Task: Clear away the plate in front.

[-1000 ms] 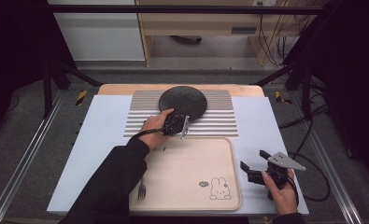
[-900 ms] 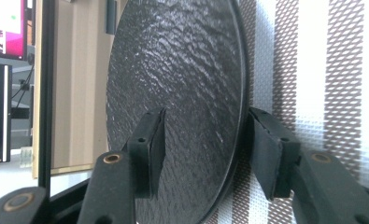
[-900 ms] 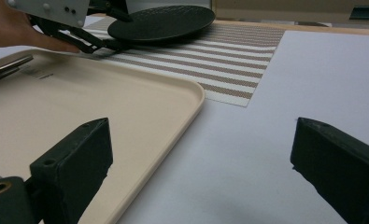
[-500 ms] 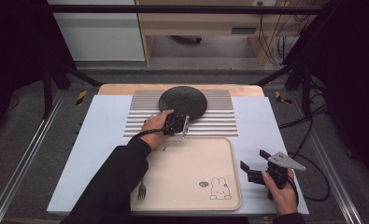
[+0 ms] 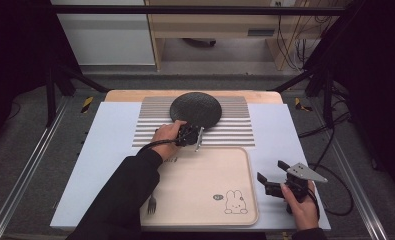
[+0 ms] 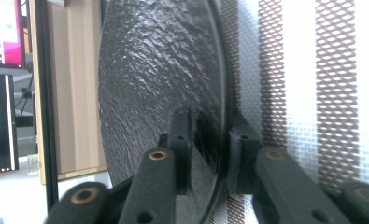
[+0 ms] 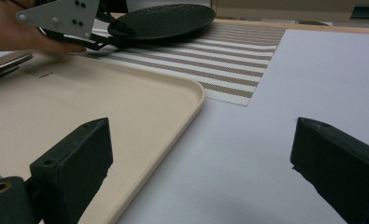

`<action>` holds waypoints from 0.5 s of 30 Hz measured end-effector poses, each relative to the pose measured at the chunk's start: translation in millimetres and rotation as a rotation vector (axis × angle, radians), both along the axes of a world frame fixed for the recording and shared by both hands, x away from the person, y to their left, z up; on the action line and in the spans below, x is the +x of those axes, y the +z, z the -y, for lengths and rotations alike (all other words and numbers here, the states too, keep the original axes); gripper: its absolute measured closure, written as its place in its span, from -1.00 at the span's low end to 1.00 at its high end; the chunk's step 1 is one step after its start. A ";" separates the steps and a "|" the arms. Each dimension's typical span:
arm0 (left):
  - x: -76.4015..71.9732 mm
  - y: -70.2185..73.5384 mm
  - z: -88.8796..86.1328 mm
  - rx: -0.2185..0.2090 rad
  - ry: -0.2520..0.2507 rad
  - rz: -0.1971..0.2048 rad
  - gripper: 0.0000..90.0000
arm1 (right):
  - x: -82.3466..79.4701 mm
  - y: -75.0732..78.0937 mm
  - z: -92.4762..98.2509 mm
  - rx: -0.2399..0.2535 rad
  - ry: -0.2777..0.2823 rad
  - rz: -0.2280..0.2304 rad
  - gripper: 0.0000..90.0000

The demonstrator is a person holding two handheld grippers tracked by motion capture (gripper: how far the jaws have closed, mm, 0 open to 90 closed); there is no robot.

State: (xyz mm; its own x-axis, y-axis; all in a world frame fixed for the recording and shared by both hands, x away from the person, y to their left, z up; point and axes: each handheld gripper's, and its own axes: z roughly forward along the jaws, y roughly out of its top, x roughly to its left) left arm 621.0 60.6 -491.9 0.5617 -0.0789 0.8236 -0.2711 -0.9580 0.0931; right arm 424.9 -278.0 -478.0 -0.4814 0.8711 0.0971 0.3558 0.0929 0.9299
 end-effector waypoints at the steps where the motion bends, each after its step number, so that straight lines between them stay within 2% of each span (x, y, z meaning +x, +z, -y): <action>1: -0.6 0.1 0.4 0.006 0.001 0.006 0.73 | 0.0 0.0 -0.1 0.000 0.000 0.000 -0.87; 6: -2.8 0.0 1.0 0.028 -0.006 0.029 0.77 | 0.8 -0.5 -0.3 -0.002 0.000 0.000 -0.87; 12: -4.9 4.1 4.8 0.011 -0.001 0.057 0.82 | 1.1 -0.2 -0.1 0.000 0.005 0.001 -0.87; 15: -6.8 7.0 7.2 -0.002 -0.005 0.092 0.89 | 1.7 -0.6 -0.3 0.000 0.007 0.002 -0.87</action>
State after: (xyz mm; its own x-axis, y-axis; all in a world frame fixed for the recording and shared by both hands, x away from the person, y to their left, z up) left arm 614.2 53.5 -484.9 0.4833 -0.0796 0.8718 -0.2838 -0.9563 0.0700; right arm 426.6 -277.7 -478.5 -0.4874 0.8678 0.0965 0.3533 0.0949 0.9307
